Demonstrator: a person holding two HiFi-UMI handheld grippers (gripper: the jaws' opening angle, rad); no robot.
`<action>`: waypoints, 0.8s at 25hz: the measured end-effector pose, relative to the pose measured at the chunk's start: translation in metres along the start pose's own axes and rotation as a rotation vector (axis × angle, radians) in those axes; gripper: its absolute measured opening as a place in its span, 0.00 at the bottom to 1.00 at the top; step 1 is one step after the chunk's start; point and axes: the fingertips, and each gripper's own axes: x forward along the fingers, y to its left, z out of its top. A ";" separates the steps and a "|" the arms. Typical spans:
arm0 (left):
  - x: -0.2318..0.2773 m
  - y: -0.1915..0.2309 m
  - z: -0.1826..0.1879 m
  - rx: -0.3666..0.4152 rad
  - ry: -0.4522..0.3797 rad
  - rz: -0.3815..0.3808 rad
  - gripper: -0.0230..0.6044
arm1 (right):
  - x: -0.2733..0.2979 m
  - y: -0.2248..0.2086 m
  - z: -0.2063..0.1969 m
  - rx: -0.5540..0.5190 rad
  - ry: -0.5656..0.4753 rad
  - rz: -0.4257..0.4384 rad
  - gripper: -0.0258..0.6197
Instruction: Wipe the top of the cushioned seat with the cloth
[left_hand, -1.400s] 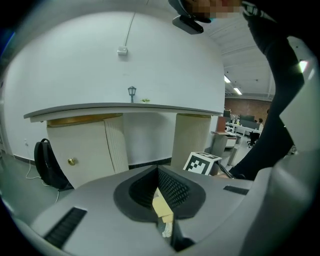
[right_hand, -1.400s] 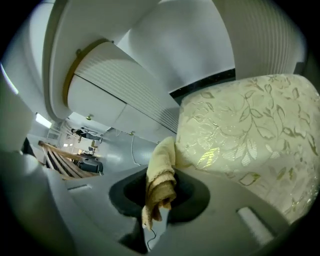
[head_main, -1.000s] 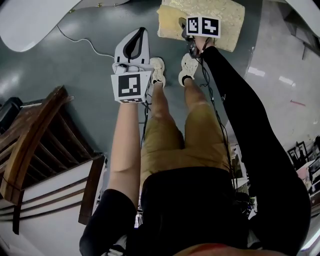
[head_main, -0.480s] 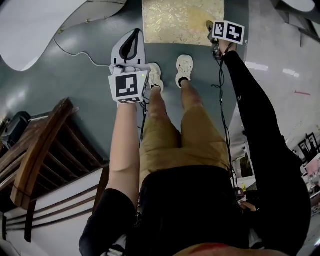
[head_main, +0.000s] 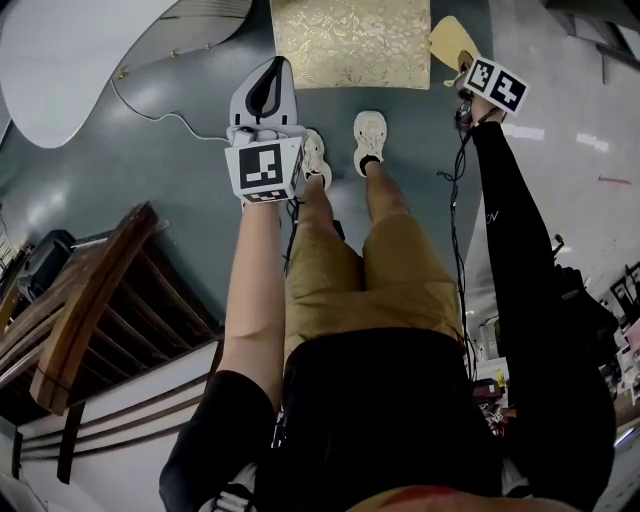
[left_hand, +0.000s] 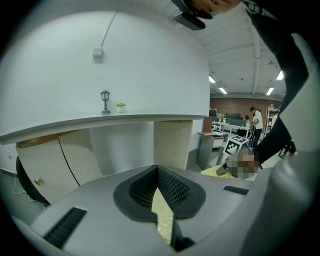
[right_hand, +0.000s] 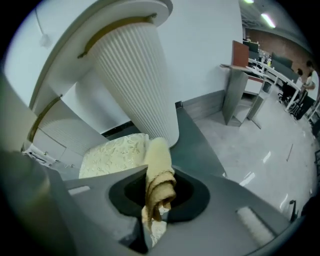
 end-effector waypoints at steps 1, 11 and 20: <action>0.000 -0.004 0.001 0.002 -0.001 -0.003 0.04 | -0.006 0.001 0.000 -0.017 -0.018 0.009 0.13; -0.015 -0.032 0.038 0.040 -0.034 -0.015 0.04 | -0.064 0.050 0.009 -0.223 -0.151 0.228 0.13; -0.052 -0.044 0.119 0.075 -0.120 -0.008 0.04 | -0.190 0.107 0.060 -0.325 -0.385 0.368 0.13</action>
